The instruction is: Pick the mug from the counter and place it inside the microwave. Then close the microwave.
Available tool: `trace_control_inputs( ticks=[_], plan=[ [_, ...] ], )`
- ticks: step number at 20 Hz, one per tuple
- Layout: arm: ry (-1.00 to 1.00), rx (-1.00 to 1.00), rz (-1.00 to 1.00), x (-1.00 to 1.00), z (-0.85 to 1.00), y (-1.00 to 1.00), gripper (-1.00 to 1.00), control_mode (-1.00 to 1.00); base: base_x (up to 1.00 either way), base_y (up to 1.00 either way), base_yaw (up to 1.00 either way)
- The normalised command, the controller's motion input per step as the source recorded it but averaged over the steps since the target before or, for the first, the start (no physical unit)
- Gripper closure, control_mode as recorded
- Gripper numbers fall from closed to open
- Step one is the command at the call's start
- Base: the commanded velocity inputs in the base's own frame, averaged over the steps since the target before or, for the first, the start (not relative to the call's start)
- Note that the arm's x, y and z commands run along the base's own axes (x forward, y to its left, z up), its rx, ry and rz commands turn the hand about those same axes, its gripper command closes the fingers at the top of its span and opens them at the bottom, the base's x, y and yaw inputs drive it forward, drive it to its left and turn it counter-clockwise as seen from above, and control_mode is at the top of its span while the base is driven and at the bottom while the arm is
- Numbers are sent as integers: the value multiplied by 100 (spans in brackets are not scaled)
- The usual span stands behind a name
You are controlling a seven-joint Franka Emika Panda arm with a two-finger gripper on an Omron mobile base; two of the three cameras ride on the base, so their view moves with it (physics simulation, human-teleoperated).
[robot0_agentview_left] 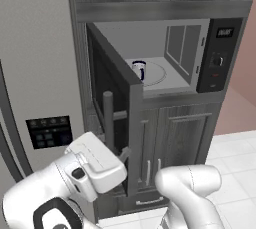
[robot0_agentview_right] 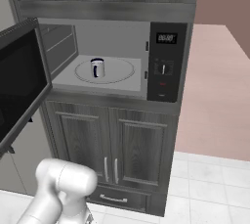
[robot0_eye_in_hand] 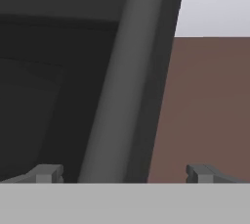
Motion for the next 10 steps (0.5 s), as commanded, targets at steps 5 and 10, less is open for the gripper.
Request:
trace_control_inputs(
  ticks=[5,10],
  plan=[
    [1,0,4,7,0,-49,-100,-100,0,0,0],
    [2,0,8,15,0,-44,-100,-100,0,0,0]
  ],
)
